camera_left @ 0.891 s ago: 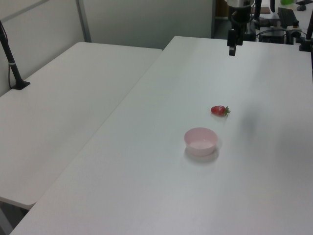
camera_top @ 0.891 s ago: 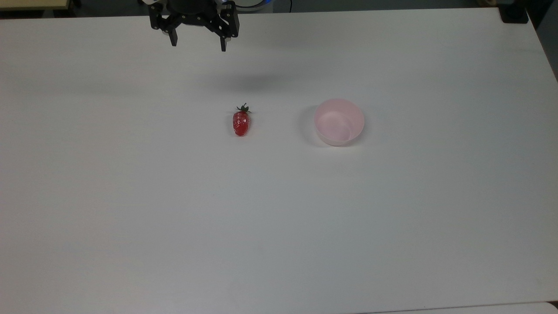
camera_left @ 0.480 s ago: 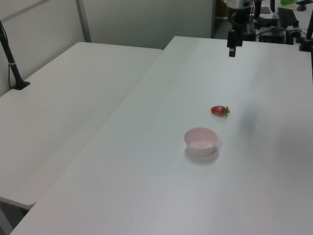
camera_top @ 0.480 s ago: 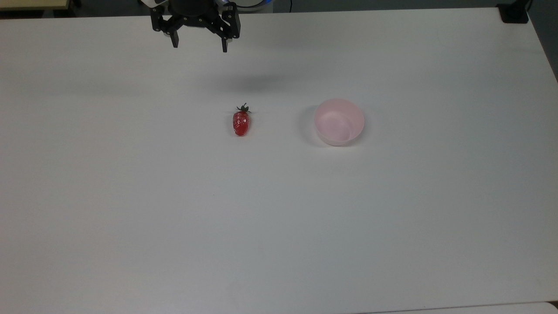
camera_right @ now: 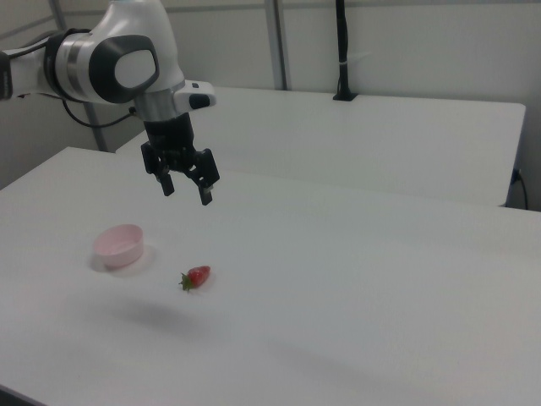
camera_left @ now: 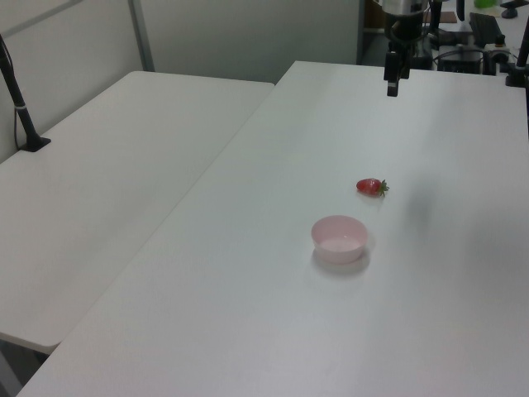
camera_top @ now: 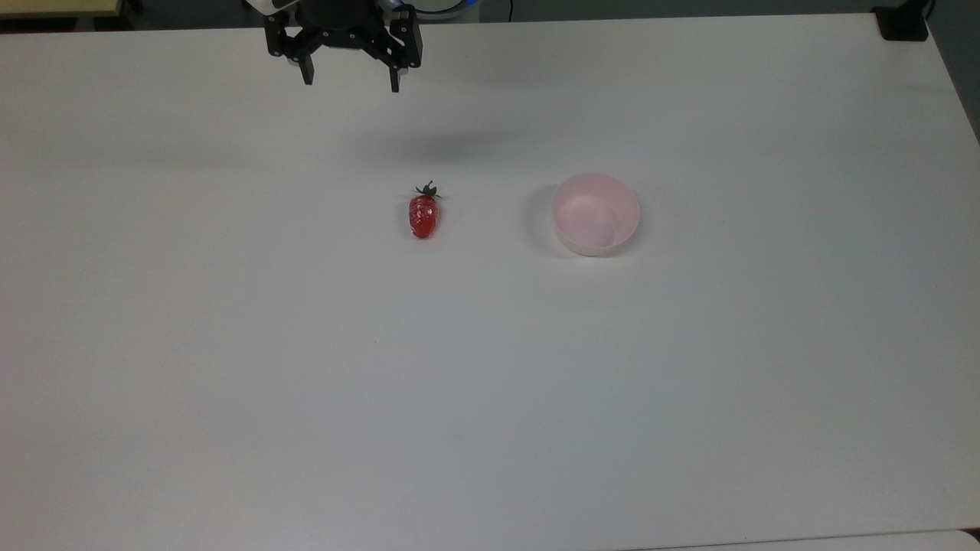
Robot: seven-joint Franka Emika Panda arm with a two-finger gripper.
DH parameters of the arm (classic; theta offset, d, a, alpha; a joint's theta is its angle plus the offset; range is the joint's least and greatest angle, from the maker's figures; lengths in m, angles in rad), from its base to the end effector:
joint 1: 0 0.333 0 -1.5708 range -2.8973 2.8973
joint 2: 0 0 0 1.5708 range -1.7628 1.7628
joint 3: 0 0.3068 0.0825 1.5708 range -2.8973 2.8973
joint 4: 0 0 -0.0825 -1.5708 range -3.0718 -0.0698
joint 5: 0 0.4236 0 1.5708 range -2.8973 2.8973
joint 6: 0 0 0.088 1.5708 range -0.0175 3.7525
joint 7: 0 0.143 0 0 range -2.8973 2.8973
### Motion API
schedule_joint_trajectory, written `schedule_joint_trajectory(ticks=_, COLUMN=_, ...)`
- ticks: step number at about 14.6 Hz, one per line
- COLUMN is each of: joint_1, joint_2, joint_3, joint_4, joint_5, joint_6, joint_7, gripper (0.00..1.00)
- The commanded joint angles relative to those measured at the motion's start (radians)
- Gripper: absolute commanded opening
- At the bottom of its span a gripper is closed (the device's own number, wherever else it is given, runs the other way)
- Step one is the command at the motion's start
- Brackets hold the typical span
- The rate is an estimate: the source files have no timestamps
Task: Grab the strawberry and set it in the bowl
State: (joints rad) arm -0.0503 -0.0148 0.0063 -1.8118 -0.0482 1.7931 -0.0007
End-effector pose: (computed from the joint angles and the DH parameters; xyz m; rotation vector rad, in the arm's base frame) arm 0.5959 -0.0320 0.4832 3.0942 -0.0504 -0.0077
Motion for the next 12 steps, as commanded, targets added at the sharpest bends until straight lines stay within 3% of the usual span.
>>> schedule_joint_trajectory(ticks=1, joint_1=-0.005, joint_2=0.013, joint_3=0.004, joint_4=0.041, joint_5=0.002, joint_6=-0.037, joint_7=-0.032, gripper=1.00)
schedule_joint_trajectory(ticks=7, joint_1=0.044, joint_2=0.143, joint_3=0.003, joint_4=0.078, joint_5=0.007, joint_6=-0.018, joint_7=-0.016, gripper=1.00)
schedule_joint_trajectory(ticks=12, joint_1=0.096, joint_2=0.300, joint_3=0.003, joint_4=0.068, joint_5=0.002, joint_6=0.104, joint_7=-0.007, gripper=1.00)
